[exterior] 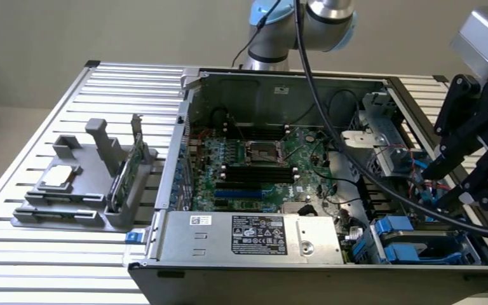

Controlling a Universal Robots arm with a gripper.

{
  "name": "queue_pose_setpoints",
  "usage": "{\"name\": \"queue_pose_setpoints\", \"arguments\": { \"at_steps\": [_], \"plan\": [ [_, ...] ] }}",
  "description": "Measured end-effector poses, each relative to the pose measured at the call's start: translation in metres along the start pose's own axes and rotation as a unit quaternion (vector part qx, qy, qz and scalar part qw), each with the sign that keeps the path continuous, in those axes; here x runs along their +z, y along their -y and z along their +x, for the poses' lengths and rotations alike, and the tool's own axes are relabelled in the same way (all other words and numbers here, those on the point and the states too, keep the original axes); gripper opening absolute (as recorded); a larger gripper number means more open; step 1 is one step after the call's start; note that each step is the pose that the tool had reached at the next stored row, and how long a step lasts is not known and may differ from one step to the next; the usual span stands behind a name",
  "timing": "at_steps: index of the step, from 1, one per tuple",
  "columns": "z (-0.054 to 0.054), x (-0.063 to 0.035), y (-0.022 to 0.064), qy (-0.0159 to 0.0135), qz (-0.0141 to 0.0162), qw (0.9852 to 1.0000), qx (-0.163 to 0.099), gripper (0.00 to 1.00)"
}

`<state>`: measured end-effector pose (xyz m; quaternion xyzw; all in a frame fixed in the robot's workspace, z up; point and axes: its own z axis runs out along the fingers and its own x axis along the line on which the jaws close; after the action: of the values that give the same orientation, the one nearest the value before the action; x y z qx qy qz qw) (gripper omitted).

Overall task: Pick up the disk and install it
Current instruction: 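Insert the disk into the insertion slot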

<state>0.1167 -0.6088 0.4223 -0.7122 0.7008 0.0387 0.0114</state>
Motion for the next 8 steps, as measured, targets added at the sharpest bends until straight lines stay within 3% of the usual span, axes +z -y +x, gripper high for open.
{"name": "queue_pose_setpoints", "arguments": {
  "at_steps": [4,8],
  "plan": [
    [0.0006,0.0065,0.0010,0.0019,0.0004,1.0000,0.000,0.41],
    [0.0011,0.0112,0.0073,0.0025,0.0008,1.0000,0.000,0.41]
  ]
}}
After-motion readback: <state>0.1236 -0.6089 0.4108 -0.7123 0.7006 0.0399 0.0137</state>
